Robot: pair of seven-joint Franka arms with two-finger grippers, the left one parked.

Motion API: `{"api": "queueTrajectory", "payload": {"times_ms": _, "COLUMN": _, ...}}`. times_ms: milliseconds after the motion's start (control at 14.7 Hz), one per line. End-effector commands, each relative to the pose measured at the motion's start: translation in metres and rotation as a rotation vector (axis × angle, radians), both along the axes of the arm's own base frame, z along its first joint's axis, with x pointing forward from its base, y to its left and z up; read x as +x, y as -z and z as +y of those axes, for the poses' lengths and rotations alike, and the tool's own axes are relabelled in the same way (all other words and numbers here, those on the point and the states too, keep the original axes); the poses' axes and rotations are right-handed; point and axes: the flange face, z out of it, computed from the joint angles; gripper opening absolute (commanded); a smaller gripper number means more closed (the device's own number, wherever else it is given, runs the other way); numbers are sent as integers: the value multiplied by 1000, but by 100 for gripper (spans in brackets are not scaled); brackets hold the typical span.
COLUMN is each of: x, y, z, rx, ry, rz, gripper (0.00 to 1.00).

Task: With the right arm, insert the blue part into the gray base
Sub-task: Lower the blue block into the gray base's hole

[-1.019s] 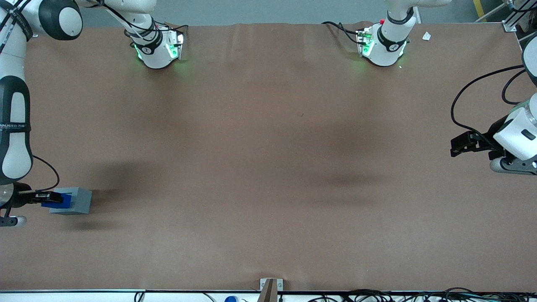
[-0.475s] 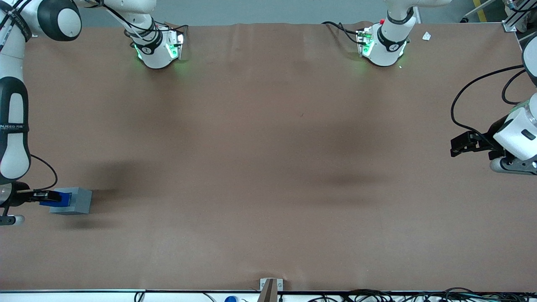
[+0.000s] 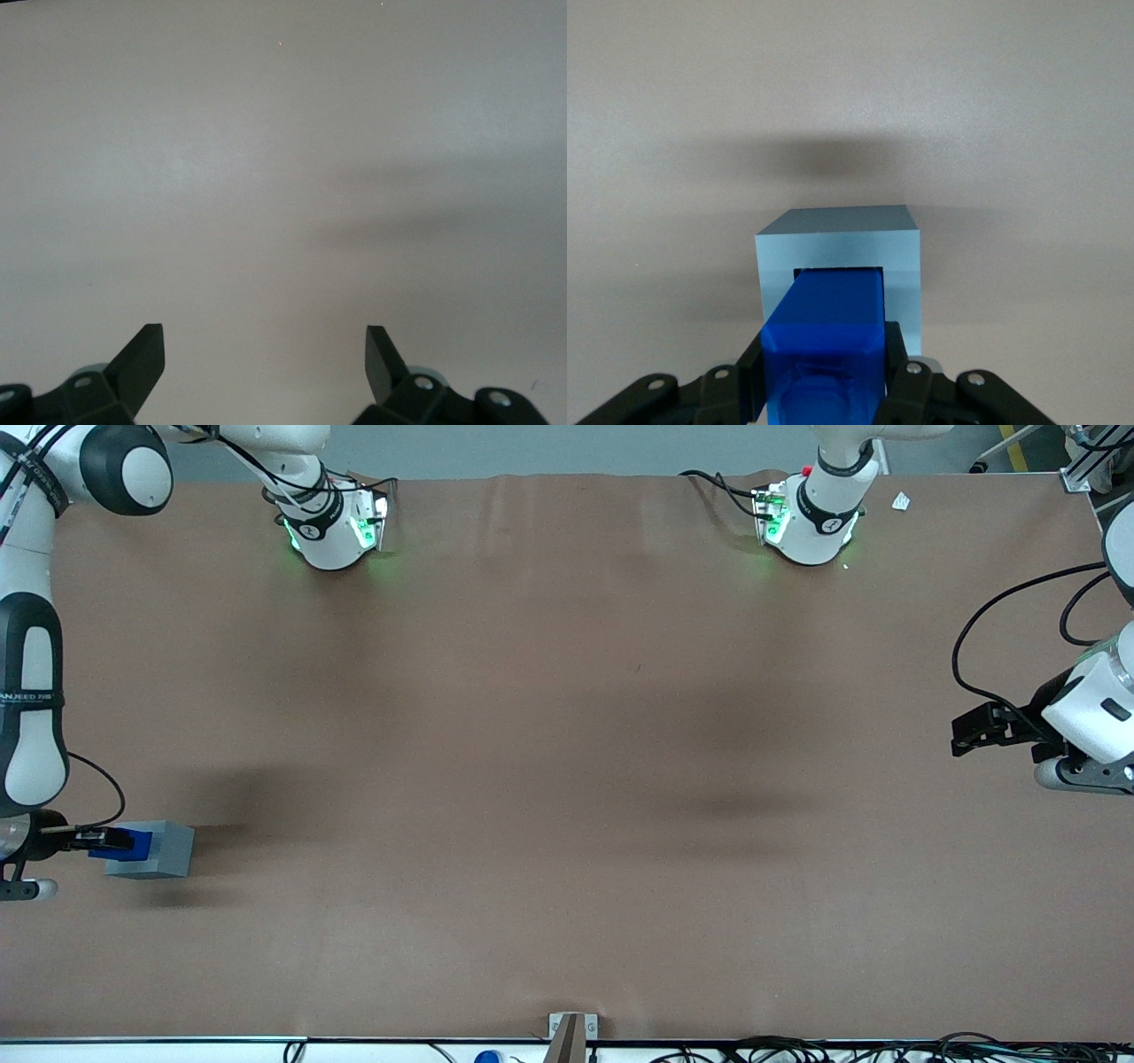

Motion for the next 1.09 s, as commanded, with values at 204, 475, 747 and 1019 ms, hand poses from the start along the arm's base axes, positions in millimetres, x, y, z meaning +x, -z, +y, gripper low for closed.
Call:
{"api": "queueTrajectory", "payload": {"times_ms": 204, "x": 2, "y": 4, "z": -6, "rx": 4, "ry": -5, "rz": 1, "gripper": 0}}
{"api": "queueTrajectory", "payload": {"times_ms": 475, "x": 2, "y": 7, "z": -6, "rx": 4, "ry": 0, "rz": 3, "gripper": 0}}
{"api": "queueTrajectory", "payload": {"times_ms": 747, "x": 4, "y": 6, "z": -8, "rx": 2, "ry": 2, "rz": -16, "gripper": 72}}
{"api": "queueTrajectory", "payload": {"times_ms": 1019, "x": 3, "y": 3, "z": -8, "rx": 2, "ry": 1, "rz": -18, "gripper": 100}}
